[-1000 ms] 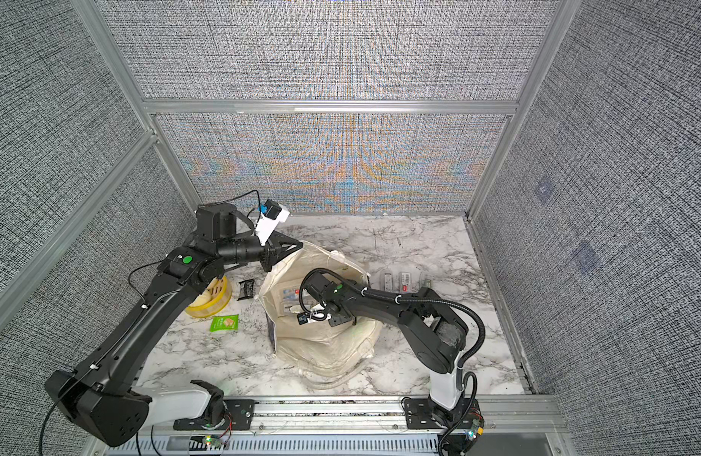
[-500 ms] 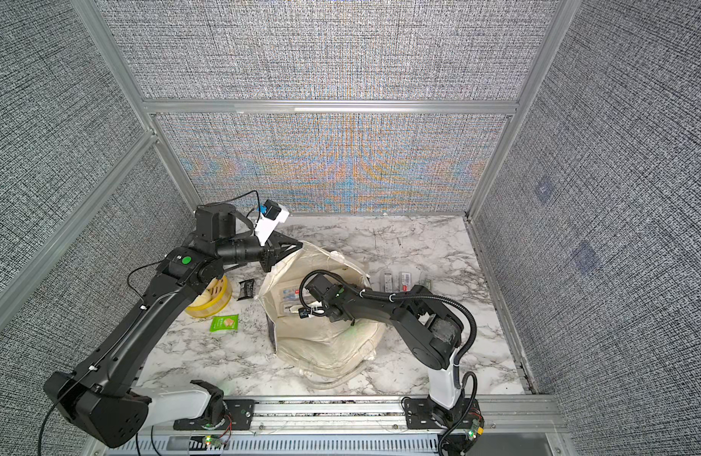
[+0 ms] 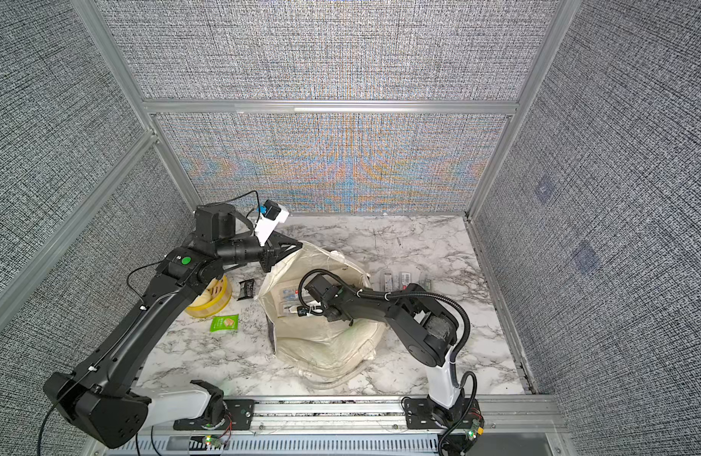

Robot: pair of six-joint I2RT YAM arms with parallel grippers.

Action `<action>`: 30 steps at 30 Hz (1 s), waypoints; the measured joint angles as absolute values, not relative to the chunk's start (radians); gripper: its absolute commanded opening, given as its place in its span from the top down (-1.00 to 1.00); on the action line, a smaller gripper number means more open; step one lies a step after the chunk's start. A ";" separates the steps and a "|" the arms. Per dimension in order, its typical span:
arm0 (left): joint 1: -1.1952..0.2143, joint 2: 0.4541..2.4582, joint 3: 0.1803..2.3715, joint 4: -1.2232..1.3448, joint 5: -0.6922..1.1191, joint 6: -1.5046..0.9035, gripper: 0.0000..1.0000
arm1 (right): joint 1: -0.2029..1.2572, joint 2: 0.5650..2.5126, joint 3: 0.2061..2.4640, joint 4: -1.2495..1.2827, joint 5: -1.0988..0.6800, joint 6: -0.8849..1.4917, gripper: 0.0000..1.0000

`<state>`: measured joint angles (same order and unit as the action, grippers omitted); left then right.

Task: Take out the compass set from the canvas bag
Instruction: Pick up the compass set from the canvas bag.

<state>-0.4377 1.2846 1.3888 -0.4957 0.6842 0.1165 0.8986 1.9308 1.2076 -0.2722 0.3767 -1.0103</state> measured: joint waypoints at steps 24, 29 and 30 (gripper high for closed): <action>-0.438 1.286 1.385 -0.488 0.684 0.112 1.00 | 0.981 1.541 1.436 -0.621 0.094 -0.744 0.76; -0.438 1.287 1.376 -0.476 0.684 0.105 1.00 | 0.995 1.449 1.533 -0.675 -0.089 -0.608 0.77; -0.438 1.287 1.376 -0.473 0.684 0.104 1.00 | 1.001 1.439 1.554 -0.686 -0.118 -0.588 0.78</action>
